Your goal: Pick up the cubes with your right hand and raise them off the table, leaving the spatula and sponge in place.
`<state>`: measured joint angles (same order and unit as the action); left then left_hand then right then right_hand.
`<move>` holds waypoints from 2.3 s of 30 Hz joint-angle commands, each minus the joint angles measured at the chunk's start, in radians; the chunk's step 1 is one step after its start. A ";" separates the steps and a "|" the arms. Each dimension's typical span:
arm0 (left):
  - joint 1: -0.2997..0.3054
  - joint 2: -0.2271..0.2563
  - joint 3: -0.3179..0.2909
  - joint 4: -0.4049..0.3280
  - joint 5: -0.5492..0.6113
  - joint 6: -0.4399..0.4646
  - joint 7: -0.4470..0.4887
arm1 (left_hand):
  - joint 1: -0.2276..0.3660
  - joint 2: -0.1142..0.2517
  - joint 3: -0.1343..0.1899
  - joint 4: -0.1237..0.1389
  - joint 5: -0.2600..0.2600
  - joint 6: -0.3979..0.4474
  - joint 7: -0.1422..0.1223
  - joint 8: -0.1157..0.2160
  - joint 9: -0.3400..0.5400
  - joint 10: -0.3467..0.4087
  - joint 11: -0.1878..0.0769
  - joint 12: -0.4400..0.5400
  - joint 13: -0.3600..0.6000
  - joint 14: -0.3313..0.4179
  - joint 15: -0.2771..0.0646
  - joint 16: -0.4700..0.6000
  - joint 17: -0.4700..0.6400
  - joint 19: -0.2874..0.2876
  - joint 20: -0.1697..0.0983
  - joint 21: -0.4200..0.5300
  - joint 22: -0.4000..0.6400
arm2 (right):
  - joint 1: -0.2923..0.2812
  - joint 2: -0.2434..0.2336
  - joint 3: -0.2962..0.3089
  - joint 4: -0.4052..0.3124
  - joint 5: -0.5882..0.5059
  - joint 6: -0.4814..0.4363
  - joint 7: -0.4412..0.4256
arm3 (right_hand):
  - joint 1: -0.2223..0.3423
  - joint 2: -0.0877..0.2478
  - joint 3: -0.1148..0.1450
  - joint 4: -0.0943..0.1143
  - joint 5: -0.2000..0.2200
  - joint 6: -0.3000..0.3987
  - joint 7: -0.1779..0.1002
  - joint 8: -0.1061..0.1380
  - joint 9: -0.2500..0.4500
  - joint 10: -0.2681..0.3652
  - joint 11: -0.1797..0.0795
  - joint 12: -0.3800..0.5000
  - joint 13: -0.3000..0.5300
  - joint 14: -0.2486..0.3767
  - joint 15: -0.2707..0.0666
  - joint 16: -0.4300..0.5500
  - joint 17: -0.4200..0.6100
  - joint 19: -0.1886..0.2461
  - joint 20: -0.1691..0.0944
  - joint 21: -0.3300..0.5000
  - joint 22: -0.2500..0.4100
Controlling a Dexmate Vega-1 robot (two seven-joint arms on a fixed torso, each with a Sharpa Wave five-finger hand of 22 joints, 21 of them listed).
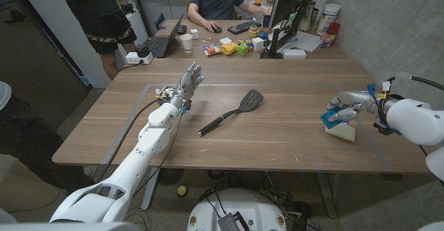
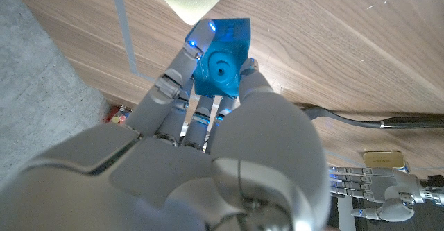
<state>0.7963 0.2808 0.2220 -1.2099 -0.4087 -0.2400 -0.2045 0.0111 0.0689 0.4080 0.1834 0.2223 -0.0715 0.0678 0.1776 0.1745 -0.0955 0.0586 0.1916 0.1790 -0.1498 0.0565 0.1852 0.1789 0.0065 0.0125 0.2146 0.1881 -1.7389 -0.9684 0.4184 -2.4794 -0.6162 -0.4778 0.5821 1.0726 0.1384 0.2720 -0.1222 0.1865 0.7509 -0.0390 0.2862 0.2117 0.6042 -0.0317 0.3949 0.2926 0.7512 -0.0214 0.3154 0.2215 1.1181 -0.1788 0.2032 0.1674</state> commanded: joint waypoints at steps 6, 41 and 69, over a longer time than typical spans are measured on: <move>0.004 -0.009 -0.003 -0.005 0.002 -0.011 0.010 | -0.006 0.084 -0.004 -0.001 0.006 -0.004 -0.001 0.006 0.002 -0.007 -0.003 0.004 0.005 -0.008 -0.001 0.003 0.003 -0.004 0.006 0.005 0.005 | 0.036 0.122 0.068 -0.030 -0.059 0.109 0.030 | -0.002 0.000 0.004 0.006 0.006 0.056 0.043 -0.001 0.002 0.032 0.014 0.014 0.010 0.109 -0.179 0.004 -0.001 0.026 0.000 0.009 0.002; 0.067 0.018 -0.001 -0.092 -0.015 -0.011 0.052 | -0.008 0.084 -0.013 0.000 0.008 -0.003 0.000 0.006 0.002 -0.007 -0.004 0.005 0.005 -0.007 -0.002 0.004 0.003 -0.004 0.008 0.005 0.005 | 0.077 0.365 0.198 -0.132 -0.205 0.320 0.024 | 0.035 0.020 0.019 -0.008 0.004 0.061 0.041 -0.021 0.003 0.038 0.015 0.012 0.028 0.134 -0.191 -0.012 0.010 0.033 -0.008 0.002 0.002; 0.108 0.056 0.011 -0.167 -0.029 0.005 0.102 | -0.007 0.085 -0.017 0.000 0.009 -0.004 0.001 0.005 0.002 -0.007 -0.003 0.004 0.005 -0.007 -0.003 0.004 0.003 -0.003 0.009 0.006 0.005 | 0.126 0.452 0.227 -0.114 -0.184 0.442 0.019 | 0.039 0.032 0.027 0.001 0.000 0.091 0.051 -0.020 0.005 0.064 0.021 0.017 0.038 0.156 -0.190 -0.020 0.015 0.046 -0.008 0.003 0.002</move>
<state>0.8958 0.3251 0.2270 -1.3604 -0.4296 -0.2436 -0.1172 0.0111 0.0689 0.3927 0.1847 0.2257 -0.0715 0.0678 0.1776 0.1745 -0.0955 0.0586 0.1916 0.1791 -0.1498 0.0566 0.1852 0.1789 0.0065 0.0124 0.2146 0.1881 -1.6310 -0.5374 0.6446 -2.6086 -0.8189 -0.0654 0.5938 1.0750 0.1288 0.2851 -0.1261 0.1799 0.7998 -0.0233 0.2632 0.2118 0.6570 -0.0131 0.4068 0.2994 0.8219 -0.0180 0.2972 0.2302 1.1605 -0.1826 0.2074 0.1676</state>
